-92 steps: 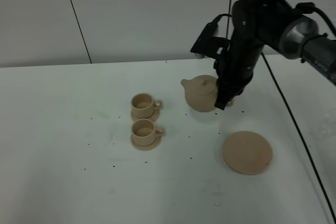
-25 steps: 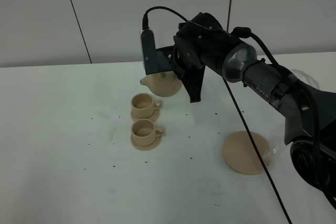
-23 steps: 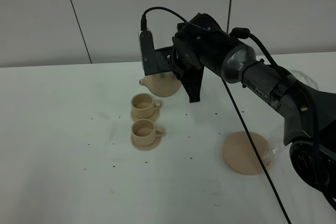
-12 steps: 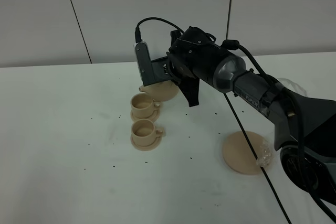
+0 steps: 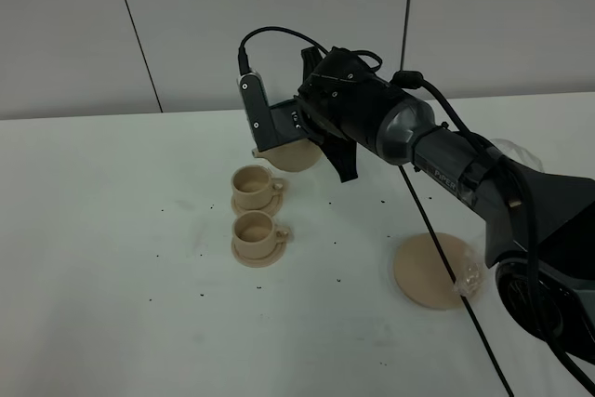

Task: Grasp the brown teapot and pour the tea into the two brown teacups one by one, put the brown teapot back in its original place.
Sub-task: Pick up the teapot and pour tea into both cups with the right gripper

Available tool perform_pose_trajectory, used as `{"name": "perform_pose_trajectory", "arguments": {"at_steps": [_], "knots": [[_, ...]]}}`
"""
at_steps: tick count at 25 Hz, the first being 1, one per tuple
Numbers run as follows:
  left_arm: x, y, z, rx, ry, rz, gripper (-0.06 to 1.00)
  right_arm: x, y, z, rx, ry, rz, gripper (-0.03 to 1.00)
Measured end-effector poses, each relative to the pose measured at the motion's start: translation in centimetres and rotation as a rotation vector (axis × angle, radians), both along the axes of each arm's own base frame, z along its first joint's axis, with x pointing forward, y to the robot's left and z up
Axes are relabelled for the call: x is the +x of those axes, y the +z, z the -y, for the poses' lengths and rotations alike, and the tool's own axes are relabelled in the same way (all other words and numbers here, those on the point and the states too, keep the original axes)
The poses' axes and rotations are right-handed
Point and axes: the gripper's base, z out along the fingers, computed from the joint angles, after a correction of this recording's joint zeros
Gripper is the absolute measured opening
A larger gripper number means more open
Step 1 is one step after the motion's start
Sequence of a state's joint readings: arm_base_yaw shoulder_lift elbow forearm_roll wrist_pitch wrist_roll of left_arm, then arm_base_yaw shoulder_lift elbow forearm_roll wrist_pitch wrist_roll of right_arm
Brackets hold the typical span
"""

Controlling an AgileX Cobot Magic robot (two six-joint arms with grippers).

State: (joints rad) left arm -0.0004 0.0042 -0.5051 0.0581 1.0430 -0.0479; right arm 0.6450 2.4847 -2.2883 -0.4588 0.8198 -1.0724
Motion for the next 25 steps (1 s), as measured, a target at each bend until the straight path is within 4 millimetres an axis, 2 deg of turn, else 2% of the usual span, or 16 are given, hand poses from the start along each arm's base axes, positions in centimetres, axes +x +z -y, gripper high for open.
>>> {"name": "perform_pose_trajectory", "arguments": {"at_steps": [13, 25], "knots": [[0.0, 0.0, 0.0, 0.000, 0.000, 0.000, 0.26, 0.1, 0.1, 0.0, -0.036, 0.021, 0.022, 0.10], [0.0, 0.0, 0.0, 0.000, 0.000, 0.000, 0.26, -0.8, 0.2, -1.0, -0.098, 0.050, 0.046, 0.10]]}}
